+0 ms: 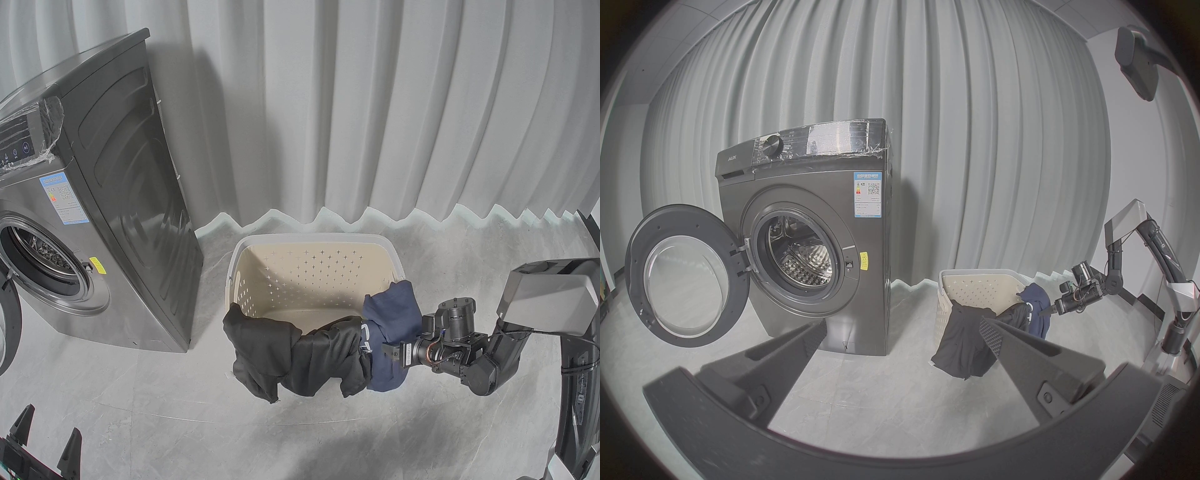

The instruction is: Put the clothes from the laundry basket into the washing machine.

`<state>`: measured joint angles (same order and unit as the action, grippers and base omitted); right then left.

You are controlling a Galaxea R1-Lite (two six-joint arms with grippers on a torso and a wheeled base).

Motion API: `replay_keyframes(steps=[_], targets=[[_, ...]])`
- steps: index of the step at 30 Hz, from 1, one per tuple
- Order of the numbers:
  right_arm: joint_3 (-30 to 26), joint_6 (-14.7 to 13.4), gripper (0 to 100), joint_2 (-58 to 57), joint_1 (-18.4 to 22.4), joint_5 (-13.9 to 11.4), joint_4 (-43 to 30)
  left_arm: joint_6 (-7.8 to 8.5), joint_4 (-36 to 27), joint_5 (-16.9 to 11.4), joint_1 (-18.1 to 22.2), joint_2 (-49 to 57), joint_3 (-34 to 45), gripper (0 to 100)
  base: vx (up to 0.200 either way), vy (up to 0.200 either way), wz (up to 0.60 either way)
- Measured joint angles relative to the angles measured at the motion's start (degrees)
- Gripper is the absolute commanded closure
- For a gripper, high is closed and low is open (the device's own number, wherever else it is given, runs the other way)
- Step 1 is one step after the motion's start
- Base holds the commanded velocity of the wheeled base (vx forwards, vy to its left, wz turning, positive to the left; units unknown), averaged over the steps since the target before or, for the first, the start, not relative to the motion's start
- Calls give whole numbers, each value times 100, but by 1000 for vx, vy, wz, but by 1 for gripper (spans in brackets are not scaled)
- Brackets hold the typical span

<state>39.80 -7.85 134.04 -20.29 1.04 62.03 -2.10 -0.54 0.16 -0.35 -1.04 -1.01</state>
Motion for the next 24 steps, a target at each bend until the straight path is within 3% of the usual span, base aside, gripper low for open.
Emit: replay_keyframes(steps=[13, 24], targets=[[-4, -132, 100, 28, -18, -15, 95, 0, 0, 0, 0, 0, 0, 0, 0, 0, 0], [-725, -328, 100, -722, -193, 16, 401, -4, 0, 0, 0, 0, 0, 0, 0, 0, 0]])
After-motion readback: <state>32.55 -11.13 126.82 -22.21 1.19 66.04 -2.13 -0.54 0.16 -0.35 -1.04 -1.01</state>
